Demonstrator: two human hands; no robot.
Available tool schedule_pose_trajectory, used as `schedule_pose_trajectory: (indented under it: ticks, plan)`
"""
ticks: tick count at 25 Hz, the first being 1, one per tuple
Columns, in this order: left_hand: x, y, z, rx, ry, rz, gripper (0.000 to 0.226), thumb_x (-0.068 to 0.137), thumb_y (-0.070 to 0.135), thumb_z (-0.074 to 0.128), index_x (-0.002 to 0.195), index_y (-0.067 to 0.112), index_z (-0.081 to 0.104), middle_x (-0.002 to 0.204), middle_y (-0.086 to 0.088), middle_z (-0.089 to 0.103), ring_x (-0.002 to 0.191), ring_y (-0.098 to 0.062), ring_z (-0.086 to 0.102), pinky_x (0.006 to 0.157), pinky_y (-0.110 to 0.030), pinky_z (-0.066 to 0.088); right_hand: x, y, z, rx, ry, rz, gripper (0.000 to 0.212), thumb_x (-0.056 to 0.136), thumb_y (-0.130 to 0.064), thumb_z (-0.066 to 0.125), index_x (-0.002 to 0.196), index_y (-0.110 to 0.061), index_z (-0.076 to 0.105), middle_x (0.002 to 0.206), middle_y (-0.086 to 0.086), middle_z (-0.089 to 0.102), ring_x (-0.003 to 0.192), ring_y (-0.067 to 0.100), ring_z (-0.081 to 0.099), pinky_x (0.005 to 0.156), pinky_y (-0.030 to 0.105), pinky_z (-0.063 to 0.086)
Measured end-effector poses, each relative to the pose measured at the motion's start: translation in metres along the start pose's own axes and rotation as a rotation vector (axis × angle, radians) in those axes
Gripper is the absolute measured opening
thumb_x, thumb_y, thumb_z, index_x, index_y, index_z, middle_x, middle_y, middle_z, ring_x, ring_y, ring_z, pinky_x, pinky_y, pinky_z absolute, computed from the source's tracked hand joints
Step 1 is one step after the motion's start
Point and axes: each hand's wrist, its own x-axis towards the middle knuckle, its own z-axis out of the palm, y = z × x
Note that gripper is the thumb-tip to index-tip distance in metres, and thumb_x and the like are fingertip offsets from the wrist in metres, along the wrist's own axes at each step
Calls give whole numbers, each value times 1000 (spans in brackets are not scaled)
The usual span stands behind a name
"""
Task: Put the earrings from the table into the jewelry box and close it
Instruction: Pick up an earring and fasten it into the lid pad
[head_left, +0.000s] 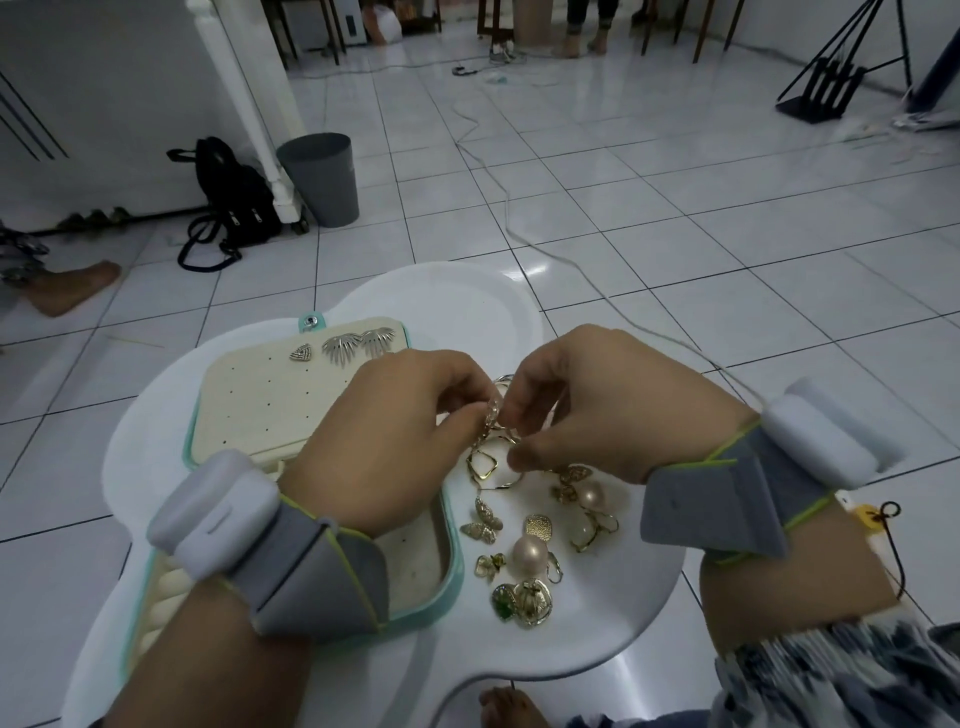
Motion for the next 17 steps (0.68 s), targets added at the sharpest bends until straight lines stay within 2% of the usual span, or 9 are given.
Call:
schedule_pose_trajectory:
  ticks: [2, 4, 7, 9, 11, 14, 17]
  plan:
    - [1, 1, -1, -126, 14, -35, 10, 84, 18, 63, 81, 25, 69, 71, 9, 68, 73, -5, 62, 70, -21, 47, 1, -2, 1, 75, 32, -17, 21, 61, -24, 83, 77, -24, 70, 70, -9, 72, 53, -4, 60, 58, 14, 53]
    - [2, 1, -3, -246, 30, -82, 8, 83, 17, 65, 81, 23, 70, 71, 3, 70, 71, -9, 63, 66, -17, 45, 2, -2, 0, 126, 53, -21, 24, 60, -23, 84, 78, -21, 68, 72, -7, 73, 57, 0, 63, 66, 26, 58]
    - [3, 0, -5, -420, -1, -143, 4, 82, 17, 67, 82, 19, 70, 78, -7, 73, 66, -15, 63, 62, -20, 46, 3, -2, 2, 160, 82, -34, 25, 60, -21, 84, 78, -21, 67, 71, -7, 73, 56, -1, 63, 68, 31, 59]
    - [3, -1, -6, -540, -19, -175, 5, 83, 14, 66, 84, 17, 70, 80, -8, 75, 64, -6, 64, 58, -13, 45, 2, -4, 1, 239, 115, -55, 25, 60, -18, 84, 77, -20, 66, 69, -5, 74, 58, 5, 65, 68, 34, 59]
    - [4, -1, -7, -646, -23, -204, 6, 84, 11, 64, 86, 13, 70, 76, -6, 74, 64, -3, 64, 58, -11, 44, 1, -5, -2, 290, 147, -81, 25, 60, -18, 85, 75, -20, 66, 68, -5, 73, 59, 9, 65, 65, 31, 57]
    - [4, 1, -11, -722, 5, -238, 8, 84, 11, 63, 87, 12, 70, 69, -4, 67, 56, -4, 54, 48, -10, 37, 0, -7, -4, 317, 175, -139, 23, 60, -18, 85, 75, -21, 68, 69, -8, 72, 55, 7, 62, 54, 17, 50]
    - [3, 3, -13, -780, 39, -297, 7, 84, 13, 62, 83, 14, 69, 71, -8, 62, 64, -10, 50, 48, -17, 34, -1, -10, -3, 346, 189, -184, 24, 58, -21, 85, 78, -24, 71, 73, -6, 71, 60, 13, 64, 49, 14, 45]
